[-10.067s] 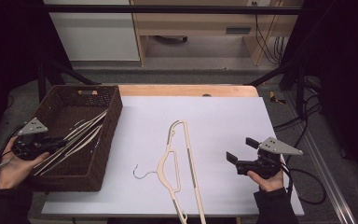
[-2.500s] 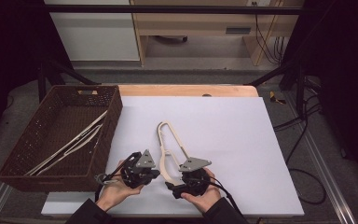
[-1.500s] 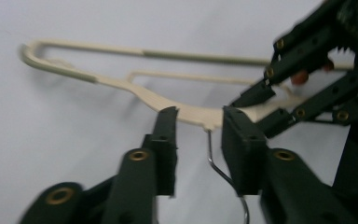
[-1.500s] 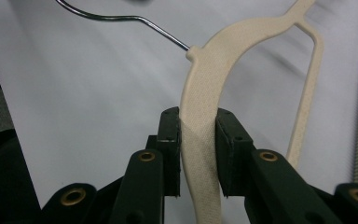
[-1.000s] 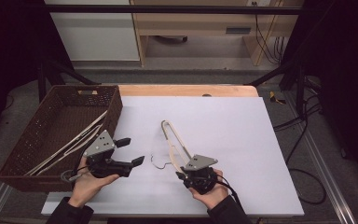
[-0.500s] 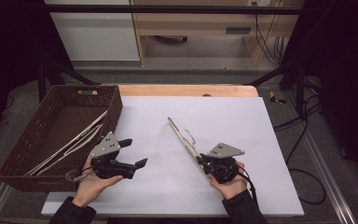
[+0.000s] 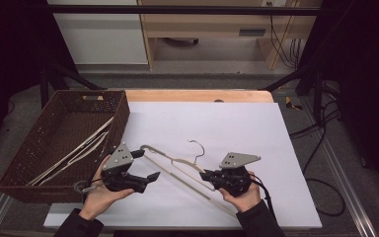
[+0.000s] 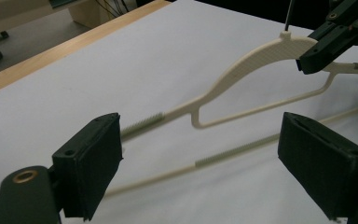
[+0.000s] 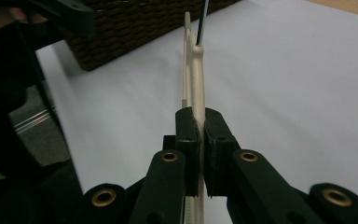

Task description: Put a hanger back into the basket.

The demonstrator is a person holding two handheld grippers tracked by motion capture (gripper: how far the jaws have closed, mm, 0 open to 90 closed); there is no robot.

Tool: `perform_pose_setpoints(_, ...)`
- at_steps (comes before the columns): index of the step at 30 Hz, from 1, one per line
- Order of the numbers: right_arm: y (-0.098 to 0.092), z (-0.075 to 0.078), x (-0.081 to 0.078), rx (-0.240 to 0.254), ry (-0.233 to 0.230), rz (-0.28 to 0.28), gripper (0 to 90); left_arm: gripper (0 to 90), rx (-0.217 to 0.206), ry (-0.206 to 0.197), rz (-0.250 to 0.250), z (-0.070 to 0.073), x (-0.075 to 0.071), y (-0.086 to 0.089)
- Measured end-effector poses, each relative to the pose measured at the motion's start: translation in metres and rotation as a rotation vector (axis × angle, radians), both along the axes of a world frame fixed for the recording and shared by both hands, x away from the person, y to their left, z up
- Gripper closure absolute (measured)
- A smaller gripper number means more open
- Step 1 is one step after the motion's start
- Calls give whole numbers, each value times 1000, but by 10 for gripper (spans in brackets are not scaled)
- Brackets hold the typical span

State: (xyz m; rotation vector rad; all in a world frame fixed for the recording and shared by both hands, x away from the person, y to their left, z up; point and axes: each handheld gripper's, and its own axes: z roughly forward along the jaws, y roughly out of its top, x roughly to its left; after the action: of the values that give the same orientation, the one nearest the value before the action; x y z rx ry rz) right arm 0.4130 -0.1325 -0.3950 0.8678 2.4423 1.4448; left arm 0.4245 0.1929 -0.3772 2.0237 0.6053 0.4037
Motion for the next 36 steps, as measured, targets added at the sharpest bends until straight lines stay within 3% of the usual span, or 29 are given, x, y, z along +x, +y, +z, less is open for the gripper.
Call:
perform_pose_setpoints(7,17,2,-7,39,33,134,868,198,52,21,-77,-9,-3,-17)
perform_pose_setpoints(16,27,0,-11,20,41,212,868,523,88,34,-163,-16,-8,-30)
perform_pose_setpoints(19,27,0,-11,18,42,213,868,629,98,41,-182,-15,-9,-31)
perform_pose_setpoints(23,27,-1,-9,17,56,225,860,667,148,46,-182,-14,-11,-32)
perform_pose_setpoints(25,27,-1,-10,11,45,204,837,694,164,59,-187,-14,-12,-33)
perform_pose_setpoints(30,24,-2,-8,-6,-26,120,720,784,156,94,-210,-13,-15,-36)
perform_pose_setpoints(33,24,-3,-7,-6,-45,100,648,813,173,98,-232,-13,-18,-39)
perform_pose_setpoints(36,24,-4,-7,-3,-73,71,551,850,162,112,-246,-15,-21,-42)
